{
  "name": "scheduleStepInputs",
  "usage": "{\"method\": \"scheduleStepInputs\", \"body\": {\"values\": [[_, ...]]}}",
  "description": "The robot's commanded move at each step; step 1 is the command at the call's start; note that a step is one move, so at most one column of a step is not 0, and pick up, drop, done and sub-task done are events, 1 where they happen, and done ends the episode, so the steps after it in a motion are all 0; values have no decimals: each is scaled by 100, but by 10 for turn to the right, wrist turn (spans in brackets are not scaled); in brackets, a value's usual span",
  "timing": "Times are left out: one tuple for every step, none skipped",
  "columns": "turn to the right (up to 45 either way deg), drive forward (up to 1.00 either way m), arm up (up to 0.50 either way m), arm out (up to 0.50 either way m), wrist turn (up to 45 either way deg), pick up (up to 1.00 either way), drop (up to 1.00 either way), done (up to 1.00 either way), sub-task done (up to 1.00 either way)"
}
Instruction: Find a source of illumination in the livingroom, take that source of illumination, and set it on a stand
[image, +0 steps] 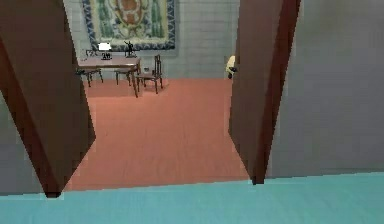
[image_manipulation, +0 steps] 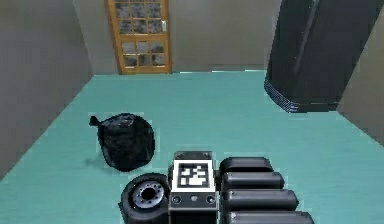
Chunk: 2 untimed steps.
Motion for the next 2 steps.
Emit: {"method": "scheduleStepInputs", "body": {"values": [[-30,0,0,0,0,0,0,0,0],[0,15,0,0,0,0,0,0,0]]}}
